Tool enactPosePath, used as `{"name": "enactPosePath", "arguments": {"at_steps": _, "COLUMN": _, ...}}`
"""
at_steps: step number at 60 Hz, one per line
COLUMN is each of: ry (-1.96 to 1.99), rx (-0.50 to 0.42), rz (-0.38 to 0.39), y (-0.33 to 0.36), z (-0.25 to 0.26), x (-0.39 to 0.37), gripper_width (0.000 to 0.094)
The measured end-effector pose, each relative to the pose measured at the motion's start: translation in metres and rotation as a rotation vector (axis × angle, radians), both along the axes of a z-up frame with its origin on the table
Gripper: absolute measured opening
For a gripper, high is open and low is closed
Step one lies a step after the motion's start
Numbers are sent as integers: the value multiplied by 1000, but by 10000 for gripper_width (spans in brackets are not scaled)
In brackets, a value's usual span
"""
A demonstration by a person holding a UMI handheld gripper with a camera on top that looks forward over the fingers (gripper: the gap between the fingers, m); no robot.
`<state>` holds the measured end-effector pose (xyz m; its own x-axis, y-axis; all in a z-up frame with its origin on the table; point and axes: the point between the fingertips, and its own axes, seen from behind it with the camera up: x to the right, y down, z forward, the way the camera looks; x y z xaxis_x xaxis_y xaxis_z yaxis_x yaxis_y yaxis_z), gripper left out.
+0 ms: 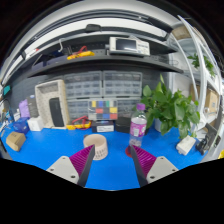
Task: Pour water
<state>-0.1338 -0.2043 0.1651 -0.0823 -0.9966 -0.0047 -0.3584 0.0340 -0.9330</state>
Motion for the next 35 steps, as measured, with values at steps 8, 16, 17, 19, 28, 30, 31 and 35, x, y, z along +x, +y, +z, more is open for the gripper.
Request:
{"name": "enactPosePath", "arguments": {"at_steps": 8, "ry": -26, "rx": 16, "rz": 49, "y": 36, "z": 27, "x": -17, "gripper_width": 735}}
{"name": "enactPosePath", "arguments": {"at_steps": 16, "ry": -40, "rx": 12, "rz": 96, "y": 64, "z": 42, "x": -28, "gripper_width": 733}}
{"name": "enactPosePath", "arguments": {"at_steps": 17, "ry": -40, "rx": 11, "rz": 104, "y": 68, "z": 43, "x": -29, "gripper_width": 734}}
{"name": "enactPosePath", "arguments": {"at_steps": 19, "ry": -41, "rx": 11, "rz": 120, "y": 76, "z": 45, "x": -31, "gripper_width": 735}}
{"name": "enactPosePath", "arguments": {"at_steps": 28, "ry": -51, "rx": -12, "rz": 142, "y": 94, "z": 52, "x": -37, "gripper_width": 739}}
{"name": "enactPosePath", "arguments": {"at_steps": 30, "ry": -53, "rx": -10, "rz": 143, "y": 97, "z": 53, "x": -36, "gripper_width": 738}}
{"name": "enactPosePath", "arguments": {"at_steps": 31, "ry": -54, "rx": -8, "rz": 142, "y": 98, "z": 54, "x": -36, "gripper_width": 738}}
{"name": "enactPosePath", "arguments": {"at_steps": 35, "ry": -57, "rx": 2, "rz": 140, "y": 102, "z": 56, "x": -36, "gripper_width": 737}}
